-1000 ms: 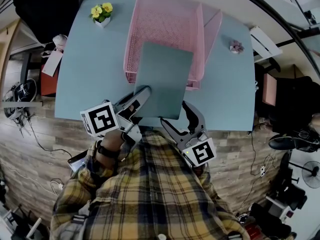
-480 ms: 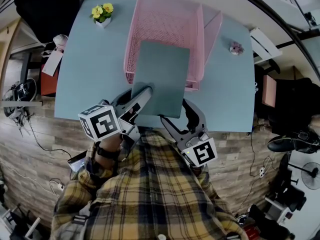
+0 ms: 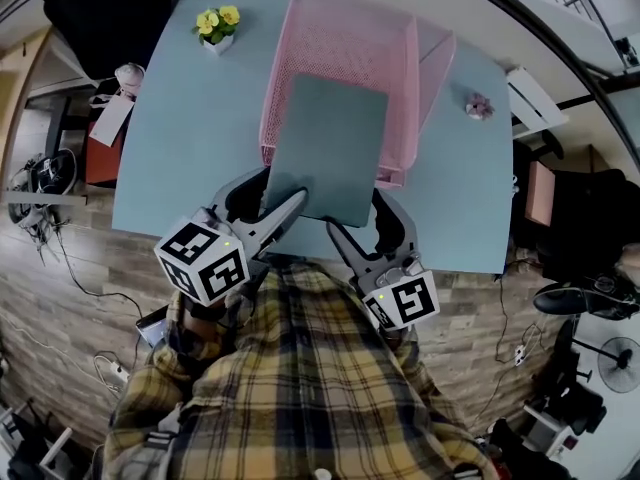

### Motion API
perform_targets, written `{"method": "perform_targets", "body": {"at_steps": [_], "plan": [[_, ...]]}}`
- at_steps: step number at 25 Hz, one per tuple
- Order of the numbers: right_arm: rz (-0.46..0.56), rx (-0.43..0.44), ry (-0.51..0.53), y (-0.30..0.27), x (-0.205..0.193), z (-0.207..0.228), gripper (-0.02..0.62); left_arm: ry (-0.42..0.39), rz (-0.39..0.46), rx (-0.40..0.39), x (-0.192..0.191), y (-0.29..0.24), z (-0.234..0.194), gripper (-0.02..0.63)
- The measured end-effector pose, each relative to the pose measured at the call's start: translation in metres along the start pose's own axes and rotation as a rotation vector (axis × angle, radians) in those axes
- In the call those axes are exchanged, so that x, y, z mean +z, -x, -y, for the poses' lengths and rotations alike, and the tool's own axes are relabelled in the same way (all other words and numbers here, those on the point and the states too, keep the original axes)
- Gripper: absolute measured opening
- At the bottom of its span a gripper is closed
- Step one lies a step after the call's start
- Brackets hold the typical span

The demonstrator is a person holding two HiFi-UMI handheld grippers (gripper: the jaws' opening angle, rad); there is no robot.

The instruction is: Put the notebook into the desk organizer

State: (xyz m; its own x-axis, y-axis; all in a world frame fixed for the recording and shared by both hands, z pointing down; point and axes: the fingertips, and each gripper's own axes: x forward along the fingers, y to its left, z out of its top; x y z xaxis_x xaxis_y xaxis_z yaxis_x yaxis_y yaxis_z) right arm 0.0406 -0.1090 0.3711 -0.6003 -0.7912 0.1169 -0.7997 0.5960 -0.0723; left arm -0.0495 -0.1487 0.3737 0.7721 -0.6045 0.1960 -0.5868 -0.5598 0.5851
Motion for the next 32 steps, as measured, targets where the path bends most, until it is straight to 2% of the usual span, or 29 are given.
{"method": "perform_targets", "body": {"at_steps": [3,9,11,13,15,16,19,27,32], "plan": [[0.016,-0.019,0.024,-0.002,0.000,0.007,0.327,-0.085,-0.007,-0.007,0.000,0.003,0.003,0.274],[0.008,-0.063,0.016,-0.006,0.002,0.017,0.326,-0.150,0.007,-0.078,0.002,0.012,0.012,0.310],[0.007,-0.076,0.014,-0.007,0.002,0.021,0.325,-0.206,-0.004,-0.083,0.001,0.013,0.014,0.312],[0.000,-0.085,0.014,-0.008,0.002,0.024,0.325,-0.288,-0.021,-0.050,-0.002,0.013,0.011,0.301],[-0.003,-0.092,0.016,-0.009,0.002,0.026,0.325,-0.362,-0.032,0.003,-0.005,0.010,0.006,0.222],[-0.003,-0.096,0.020,-0.010,0.002,0.027,0.325,-0.394,-0.034,0.025,-0.005,0.009,0.004,0.207],[-0.009,-0.108,0.044,-0.012,0.004,0.031,0.322,-0.459,-0.031,0.061,-0.004,0.005,0.004,0.198],[-0.038,-0.137,0.173,-0.019,0.012,0.035,0.267,-0.522,-0.004,0.126,0.003,-0.006,0.004,0.186],[-0.057,-0.153,0.213,-0.026,0.015,0.041,0.264,-0.538,-0.003,0.164,0.009,-0.012,0.000,0.178]]}}
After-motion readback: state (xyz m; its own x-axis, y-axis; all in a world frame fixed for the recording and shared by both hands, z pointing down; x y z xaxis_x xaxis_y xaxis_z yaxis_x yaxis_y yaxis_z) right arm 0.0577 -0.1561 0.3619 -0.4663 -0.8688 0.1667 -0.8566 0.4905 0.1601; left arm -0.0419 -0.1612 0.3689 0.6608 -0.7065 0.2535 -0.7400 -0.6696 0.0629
